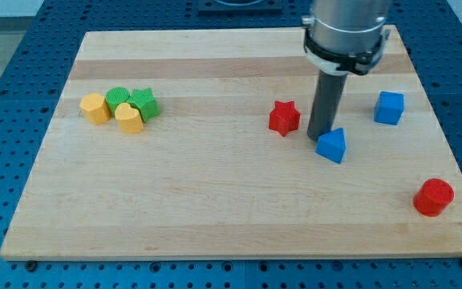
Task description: Move blue triangle closer to red circle
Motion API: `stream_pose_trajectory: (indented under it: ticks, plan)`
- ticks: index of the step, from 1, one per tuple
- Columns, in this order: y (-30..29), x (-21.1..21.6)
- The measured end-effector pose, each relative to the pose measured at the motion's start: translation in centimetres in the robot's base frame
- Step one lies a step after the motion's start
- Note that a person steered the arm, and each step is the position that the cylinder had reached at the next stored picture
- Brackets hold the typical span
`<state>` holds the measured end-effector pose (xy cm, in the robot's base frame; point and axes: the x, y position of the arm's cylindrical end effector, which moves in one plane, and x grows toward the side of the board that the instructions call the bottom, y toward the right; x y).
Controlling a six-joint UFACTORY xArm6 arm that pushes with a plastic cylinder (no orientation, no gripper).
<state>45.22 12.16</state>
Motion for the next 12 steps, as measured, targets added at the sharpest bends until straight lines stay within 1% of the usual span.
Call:
stream_pose_trajectory:
  ticks: [1, 3, 5, 9, 12]
  plan:
    - [1.4, 1.4]
    - [2.4, 5.7]
    - [2.6, 8.2]
    - [2.6, 11.1]
    - [5.0, 11.3]
